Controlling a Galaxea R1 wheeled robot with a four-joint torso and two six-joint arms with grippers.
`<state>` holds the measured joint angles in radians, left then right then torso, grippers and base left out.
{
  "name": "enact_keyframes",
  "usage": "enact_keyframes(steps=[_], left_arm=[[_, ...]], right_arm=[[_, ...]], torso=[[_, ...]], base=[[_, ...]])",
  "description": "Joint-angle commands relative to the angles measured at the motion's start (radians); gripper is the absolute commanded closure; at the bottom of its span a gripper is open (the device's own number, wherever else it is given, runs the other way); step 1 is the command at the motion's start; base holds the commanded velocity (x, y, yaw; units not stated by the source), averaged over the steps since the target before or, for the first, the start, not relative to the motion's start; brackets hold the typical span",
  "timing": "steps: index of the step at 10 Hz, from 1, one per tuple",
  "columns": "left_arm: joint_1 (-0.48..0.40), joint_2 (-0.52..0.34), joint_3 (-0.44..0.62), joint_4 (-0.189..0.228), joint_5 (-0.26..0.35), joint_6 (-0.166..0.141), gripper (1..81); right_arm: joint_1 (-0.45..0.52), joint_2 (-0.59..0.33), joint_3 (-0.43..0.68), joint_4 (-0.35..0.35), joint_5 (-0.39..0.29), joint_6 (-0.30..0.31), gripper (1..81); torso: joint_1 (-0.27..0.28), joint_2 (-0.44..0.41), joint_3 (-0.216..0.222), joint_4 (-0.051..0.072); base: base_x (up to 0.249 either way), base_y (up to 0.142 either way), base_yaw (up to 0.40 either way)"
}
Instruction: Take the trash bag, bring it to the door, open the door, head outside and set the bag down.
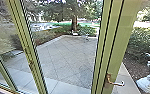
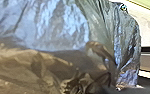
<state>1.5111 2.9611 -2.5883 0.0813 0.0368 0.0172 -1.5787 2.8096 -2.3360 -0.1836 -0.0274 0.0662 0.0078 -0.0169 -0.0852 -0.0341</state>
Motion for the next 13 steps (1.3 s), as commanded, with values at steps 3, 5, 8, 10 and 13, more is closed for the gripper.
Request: enact_keyframes(steps=[3, 5, 8, 10, 13], left_arm=[[-0.031, -0.124, 0.215, -0.011, 0.066, -0.010, 81.1], [-0.031, -0.129, 0.224, -0.012, 0.068, -0.010, 81.1], [-0.031, -0.115, 0.223, -0.011, 0.069, -0.008, 81.1], [-0.022, -0.112, 0.221, -0.005, 0.058, -0.003, 81.1], [-0.021, -0.085, 0.198, 0.000, 0.063, 0.001, 81.1]], right_arm=[[0.027, -0.284, 0.398, 0.003, -0.034, 0.003, 1.0], [0.027, -0.347, 0.455, 0.015, -0.032, 0.003, 1.0], [0.027, -0.488, 0.628, 0.013, -0.003, 0.003, 1.0], [0.032, -0.583, 0.752, 0.013, -0.002, 0.003, 1.0], [0.041, -0.743, 0.926, 0.023, 0.043, 0.003, 1.0]], torso=[[0.000, 0.000, 0.000, 0.000], [0.000, 0.000, 0.000, 0.000], [0.000, 0.000, 0.000, 0.000], [0.000, 0.000, 0.000, 0.000], [0.000, 0.000, 0.000, 0.000]], base=[[0.000, 0.000, 0.000], [0.000, 0.000, 0.000], [0.000, 0.000, 0.000], [0.000, 0.000, 0.000], [0.000, 0.000, 0.000]])
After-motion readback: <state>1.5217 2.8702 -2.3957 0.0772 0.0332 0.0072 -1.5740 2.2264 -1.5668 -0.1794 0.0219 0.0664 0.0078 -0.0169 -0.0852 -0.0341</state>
